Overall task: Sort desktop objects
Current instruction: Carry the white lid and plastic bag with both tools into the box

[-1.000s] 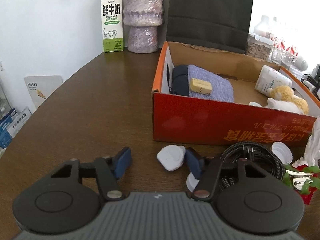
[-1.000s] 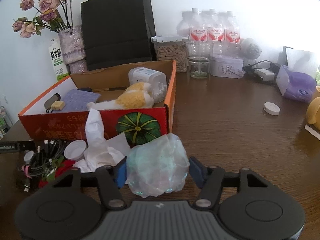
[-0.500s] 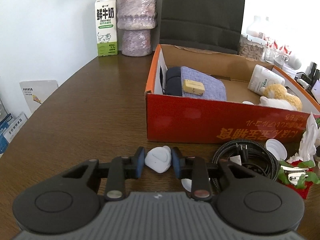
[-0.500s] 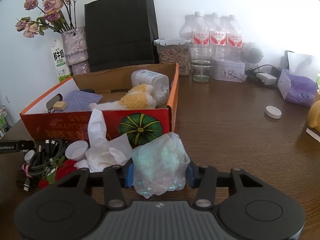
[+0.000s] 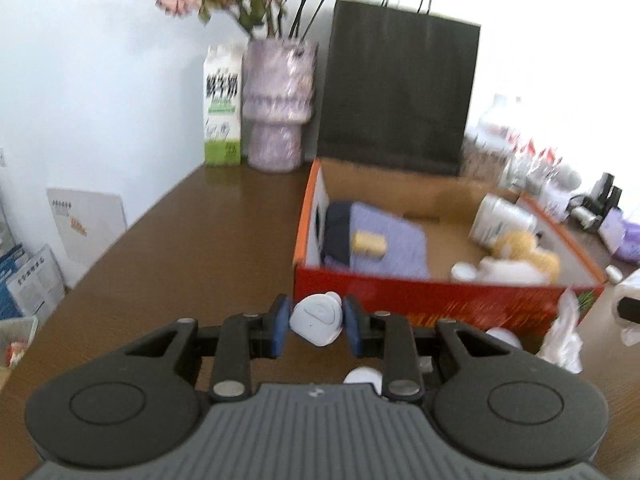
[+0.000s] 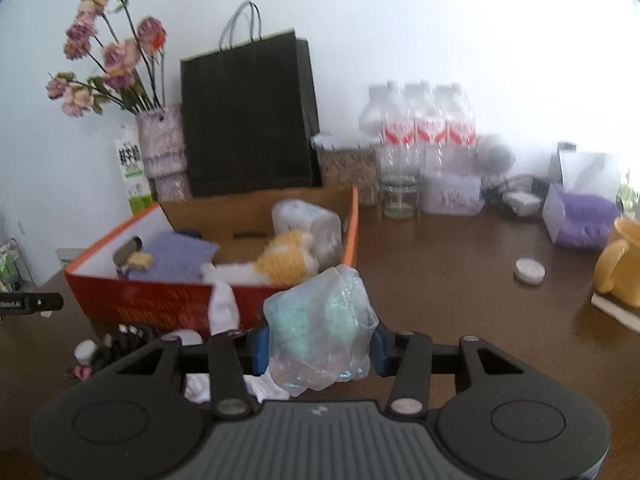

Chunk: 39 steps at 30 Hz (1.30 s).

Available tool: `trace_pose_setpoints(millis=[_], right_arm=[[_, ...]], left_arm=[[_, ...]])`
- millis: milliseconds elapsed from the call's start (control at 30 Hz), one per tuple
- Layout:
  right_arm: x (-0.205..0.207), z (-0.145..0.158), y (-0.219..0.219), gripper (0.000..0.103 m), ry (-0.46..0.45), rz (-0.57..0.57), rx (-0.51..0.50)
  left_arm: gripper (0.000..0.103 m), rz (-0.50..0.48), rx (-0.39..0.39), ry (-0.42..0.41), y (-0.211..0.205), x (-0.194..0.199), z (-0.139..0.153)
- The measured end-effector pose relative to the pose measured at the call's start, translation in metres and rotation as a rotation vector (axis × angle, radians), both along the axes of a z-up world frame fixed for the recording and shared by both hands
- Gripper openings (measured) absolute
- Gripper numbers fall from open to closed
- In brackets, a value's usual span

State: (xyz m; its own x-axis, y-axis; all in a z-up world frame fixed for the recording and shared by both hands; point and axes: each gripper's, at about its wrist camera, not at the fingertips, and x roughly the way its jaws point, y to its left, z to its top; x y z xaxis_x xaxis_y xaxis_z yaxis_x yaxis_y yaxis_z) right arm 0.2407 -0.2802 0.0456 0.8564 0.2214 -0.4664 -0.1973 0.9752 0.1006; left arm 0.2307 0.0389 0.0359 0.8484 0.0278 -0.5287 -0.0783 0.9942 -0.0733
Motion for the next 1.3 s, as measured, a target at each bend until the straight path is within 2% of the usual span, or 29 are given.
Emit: trace_pose_setpoints(millis=[333, 500, 667, 900, 1067, 1300], right_arm=[[0.011, 0.059, 0.032, 0.045, -0.135, 0.089, 0.009], [0.035, 0.073, 0.058, 0.045, -0.169, 0.118, 0.042], [0.071, 0.069, 0.082, 0.045, -0.148, 0.119, 0.048], [0.126, 0.048, 0.111, 0.045, -0.070, 0.127, 0.030], [0.158, 0.025, 0.122, 0.045, 0.004, 0.130, 0.006], [0.172, -0.006, 0.131, 0.045, 0.100, 0.147, -0.042]], left_arm=[[0.030, -0.068, 0.006, -0.169, -0.027, 0.013, 0.058], [0.030, -0.081, -0.021, -0.209, -0.040, 0.034, 0.068], [0.030, -0.072, -0.027, -0.212, -0.045, 0.063, 0.063], [0.030, -0.038, -0.015, -0.141, -0.044, 0.115, 0.042], [0.030, -0.036, 0.035, -0.054, -0.052, 0.147, 0.019], [0.030, -0.013, 0.079, 0.062, -0.055, 0.168, -0.012]])
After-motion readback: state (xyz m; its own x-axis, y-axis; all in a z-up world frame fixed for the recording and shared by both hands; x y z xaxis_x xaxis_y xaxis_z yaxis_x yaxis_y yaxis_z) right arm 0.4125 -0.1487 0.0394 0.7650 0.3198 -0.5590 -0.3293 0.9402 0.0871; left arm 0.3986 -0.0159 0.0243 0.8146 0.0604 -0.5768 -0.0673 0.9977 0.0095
